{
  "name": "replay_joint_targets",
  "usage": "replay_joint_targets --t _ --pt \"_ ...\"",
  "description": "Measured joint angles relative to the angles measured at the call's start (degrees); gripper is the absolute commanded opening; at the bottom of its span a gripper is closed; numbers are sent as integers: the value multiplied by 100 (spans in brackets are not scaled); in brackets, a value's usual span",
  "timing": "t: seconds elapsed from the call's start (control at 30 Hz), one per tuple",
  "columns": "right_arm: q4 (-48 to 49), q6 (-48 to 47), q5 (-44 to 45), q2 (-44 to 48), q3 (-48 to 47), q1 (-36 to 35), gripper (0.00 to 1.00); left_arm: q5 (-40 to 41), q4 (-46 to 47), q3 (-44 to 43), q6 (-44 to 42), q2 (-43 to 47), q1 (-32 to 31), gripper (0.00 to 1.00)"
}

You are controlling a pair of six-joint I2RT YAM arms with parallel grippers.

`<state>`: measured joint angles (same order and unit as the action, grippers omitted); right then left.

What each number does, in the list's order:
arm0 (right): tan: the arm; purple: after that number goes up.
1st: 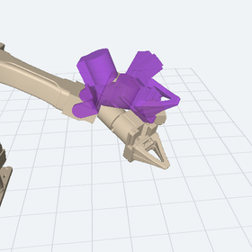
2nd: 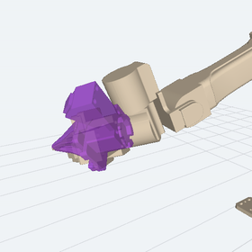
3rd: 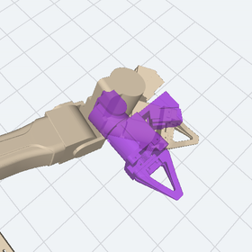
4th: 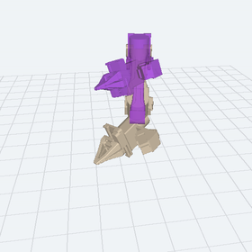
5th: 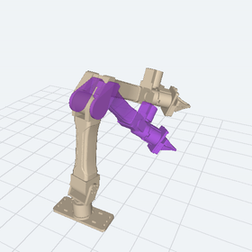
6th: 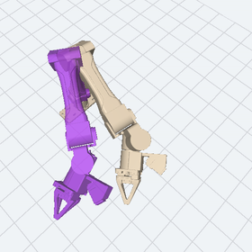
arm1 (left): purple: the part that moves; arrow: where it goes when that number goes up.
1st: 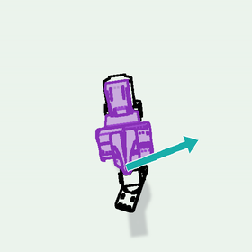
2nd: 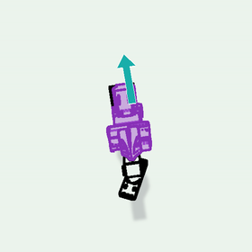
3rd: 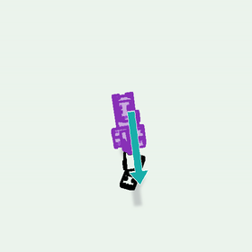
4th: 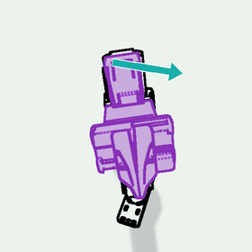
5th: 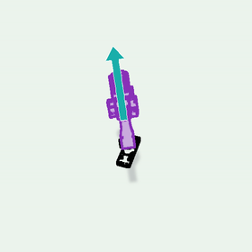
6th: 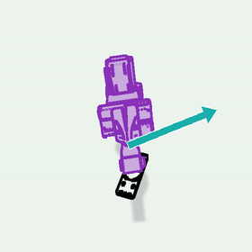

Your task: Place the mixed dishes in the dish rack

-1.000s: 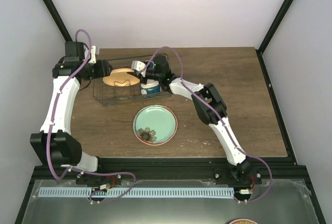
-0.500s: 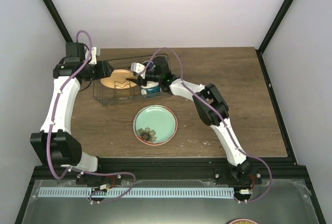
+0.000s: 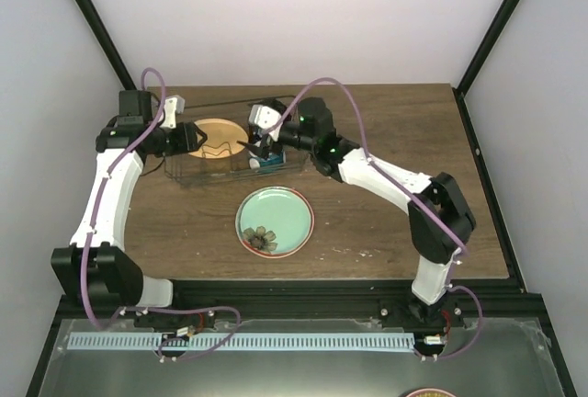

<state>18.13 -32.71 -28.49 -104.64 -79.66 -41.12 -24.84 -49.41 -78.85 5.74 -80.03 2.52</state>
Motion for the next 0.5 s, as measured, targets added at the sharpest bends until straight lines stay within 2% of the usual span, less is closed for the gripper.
replay_joint_targets --t 0.17,0.33,0.4,0.5 --pt "-752 837 1113 450 -72 33 98 -190 -254 192 -210 365 -317 51" --pt "-1641 2087 1725 448 -302 306 93 -129 -651 417 -409 380 -1172 49" --pt "-1915 2653 1834 448 -317 555 82 -107 -765 577 -439 343 -1346 49" --pt "-2551 3405 2028 444 -448 1047 56 -46 -914 791 -450 210 -1453 48"
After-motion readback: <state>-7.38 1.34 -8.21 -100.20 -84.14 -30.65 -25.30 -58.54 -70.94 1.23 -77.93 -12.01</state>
